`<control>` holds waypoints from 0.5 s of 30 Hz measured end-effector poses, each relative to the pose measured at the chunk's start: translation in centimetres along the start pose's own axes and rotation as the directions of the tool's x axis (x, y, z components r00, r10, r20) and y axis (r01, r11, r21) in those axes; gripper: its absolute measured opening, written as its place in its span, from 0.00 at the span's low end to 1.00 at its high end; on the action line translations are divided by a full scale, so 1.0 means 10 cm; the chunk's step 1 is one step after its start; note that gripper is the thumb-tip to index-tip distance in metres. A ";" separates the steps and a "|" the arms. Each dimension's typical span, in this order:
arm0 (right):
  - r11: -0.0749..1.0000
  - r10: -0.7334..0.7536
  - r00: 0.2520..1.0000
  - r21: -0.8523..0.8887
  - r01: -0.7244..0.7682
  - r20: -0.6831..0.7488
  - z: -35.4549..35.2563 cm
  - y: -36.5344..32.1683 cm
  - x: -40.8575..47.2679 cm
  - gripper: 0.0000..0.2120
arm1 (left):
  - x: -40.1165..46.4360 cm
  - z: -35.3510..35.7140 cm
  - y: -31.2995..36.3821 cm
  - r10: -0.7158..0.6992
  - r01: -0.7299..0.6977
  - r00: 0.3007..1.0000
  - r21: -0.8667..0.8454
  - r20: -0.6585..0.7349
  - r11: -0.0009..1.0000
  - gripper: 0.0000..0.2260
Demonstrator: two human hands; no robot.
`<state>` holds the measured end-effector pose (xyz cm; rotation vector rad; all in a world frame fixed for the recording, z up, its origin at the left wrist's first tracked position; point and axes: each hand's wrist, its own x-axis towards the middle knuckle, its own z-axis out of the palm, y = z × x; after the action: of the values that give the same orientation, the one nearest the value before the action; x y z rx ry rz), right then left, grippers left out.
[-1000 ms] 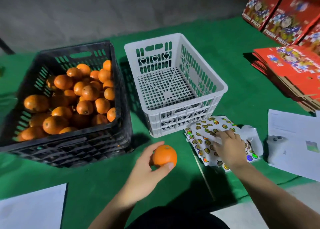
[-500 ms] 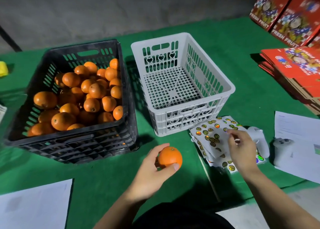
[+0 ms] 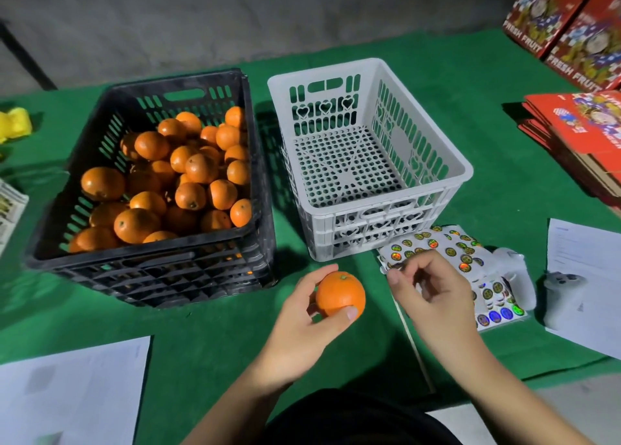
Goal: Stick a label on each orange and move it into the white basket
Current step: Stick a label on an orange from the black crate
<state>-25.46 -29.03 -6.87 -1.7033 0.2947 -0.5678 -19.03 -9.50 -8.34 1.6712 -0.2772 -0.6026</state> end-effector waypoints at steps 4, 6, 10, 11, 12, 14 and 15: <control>0.995 -0.002 0.998 0.096 -0.004 0.060 0.21 -0.21 -0.04 0.16 | -0.04 0.02 0.10 0.096 -0.095 0.995 0.032 -0.021 0.995 0.28; 0.992 0.028 0.997 0.120 -0.037 0.077 0.28 -0.25 -0.02 0.17 | -0.06 0.02 0.13 0.133 -0.133 0.991 0.021 -0.018 0.991 0.29; 0.972 0.057 0.978 0.214 -0.100 0.200 0.28 -0.31 0.03 0.14 | -0.07 0.00 0.16 0.162 -0.162 0.986 -0.004 -0.030 0.987 0.28; 0.966 0.052 0.967 0.233 -0.113 0.250 0.26 -0.35 0.04 0.14 | -0.07 -0.01 0.17 0.162 -0.163 0.986 -0.016 -0.040 0.986 0.28; 0.965 0.041 0.951 0.236 -0.118 0.307 0.24 -0.38 0.05 0.14 | -0.07 -0.02 0.17 0.164 -0.166 0.985 -0.026 -0.052 0.986 0.28; 0.975 0.013 0.907 0.196 -0.105 0.422 0.21 -0.46 0.09 0.13 | -0.07 -0.04 0.17 0.178 -0.181 0.982 -0.039 -0.067 0.983 0.28; 0.983 0.007 0.885 0.160 -0.092 0.466 0.20 -0.49 0.10 0.13 | -0.07 -0.05 0.17 0.188 -0.191 0.980 -0.039 -0.069 0.981 0.28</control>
<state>-24.07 -26.76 -2.15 -1.5955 -0.0579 -0.1278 -19.06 -9.04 -6.47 1.5960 -0.3684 -0.4079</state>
